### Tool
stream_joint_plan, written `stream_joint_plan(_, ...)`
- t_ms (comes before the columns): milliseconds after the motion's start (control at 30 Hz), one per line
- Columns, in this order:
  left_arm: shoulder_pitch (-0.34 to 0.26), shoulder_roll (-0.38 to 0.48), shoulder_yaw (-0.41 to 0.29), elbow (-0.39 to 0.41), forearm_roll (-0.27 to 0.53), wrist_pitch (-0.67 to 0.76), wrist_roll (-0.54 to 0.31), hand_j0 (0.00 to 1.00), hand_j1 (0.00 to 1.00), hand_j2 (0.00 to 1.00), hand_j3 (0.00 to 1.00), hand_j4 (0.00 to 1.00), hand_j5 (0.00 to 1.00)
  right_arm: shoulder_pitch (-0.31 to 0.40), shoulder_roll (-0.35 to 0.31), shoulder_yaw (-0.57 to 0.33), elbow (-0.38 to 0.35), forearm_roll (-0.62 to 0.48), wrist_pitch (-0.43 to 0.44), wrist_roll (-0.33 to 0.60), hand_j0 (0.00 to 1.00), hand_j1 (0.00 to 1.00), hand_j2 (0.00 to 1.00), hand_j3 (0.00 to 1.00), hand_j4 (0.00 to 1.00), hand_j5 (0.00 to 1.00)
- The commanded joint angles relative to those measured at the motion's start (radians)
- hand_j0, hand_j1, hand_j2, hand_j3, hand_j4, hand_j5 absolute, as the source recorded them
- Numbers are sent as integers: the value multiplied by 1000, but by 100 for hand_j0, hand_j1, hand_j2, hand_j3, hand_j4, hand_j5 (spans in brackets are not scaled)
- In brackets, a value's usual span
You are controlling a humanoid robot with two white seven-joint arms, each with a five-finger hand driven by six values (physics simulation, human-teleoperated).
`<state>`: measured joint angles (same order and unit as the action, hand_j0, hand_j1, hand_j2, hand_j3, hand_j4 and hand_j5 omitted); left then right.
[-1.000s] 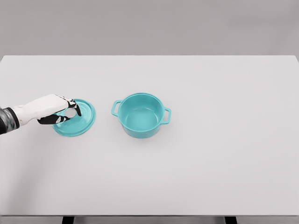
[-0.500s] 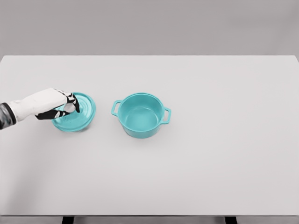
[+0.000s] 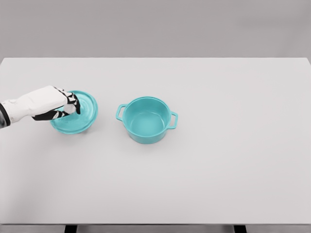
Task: Cover the pot with left arm
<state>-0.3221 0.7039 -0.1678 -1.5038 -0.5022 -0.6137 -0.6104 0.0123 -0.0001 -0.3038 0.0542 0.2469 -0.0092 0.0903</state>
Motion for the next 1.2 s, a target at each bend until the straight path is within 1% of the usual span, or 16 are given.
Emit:
stream_joint_plan(0,0,2,1,-27,7,3,1,48,48,48,48,48,48,0,0,0,-1,0,0,0,100,100,100,100,100,100)
stream_joint_plan(100,-2,5,2,-47,7,3,1,48,48,48,48,48,48,0,0,0,-1,0,0,0,100,100,100,100,100,100)
stream_joint_plan(167,0,9,2,-78,7,3,1,48,48,48,48,48,48,0,0,0,-1,0,0,0,100,100,100,100,100,100)
stream_joint_plan(267,-3,9,2,-81,7,3,1,48,48,48,48,48,48,0,0,0,1,0,0,0,100,100,100,100,100,100)
stream_joint_plan(333,-20,9,-4,-82,7,3,3,48,48,48,48,48,48,0,0,0,1,0,0,0,100,100,100,100,100,100)
stream_joint_plan(400,-21,8,-4,-107,7,3,3,49,49,49,49,49,49,0,0,0,1,0,0,0,100,100,100,100,100,100)
stream_joint_plan(500,-20,2,-7,-122,7,3,1,48,48,48,48,48,48,0,0,0,-1,0,0,0,100,100,100,100,100,100)
stream_joint_plan(633,-23,0,-7,-124,7,3,3,48,48,48,48,48,48,0,0,0,-1,0,0,0,100,100,100,100,100,100)
stream_joint_plan(800,-41,-3,-7,-124,8,3,3,48,48,48,48,48,48,0,0,0,1,0,0,0,100,100,100,100,100,100)
stream_joint_plan(967,-46,-6,-9,-141,8,3,3,48,48,48,48,48,48,0,0,0,-1,0,0,0,100,100,100,100,100,100)
stream_joint_plan(1167,-54,-47,-9,-147,7,3,3,48,48,48,48,48,48,0,0,0,1,0,0,0,100,100,100,100,100,100)
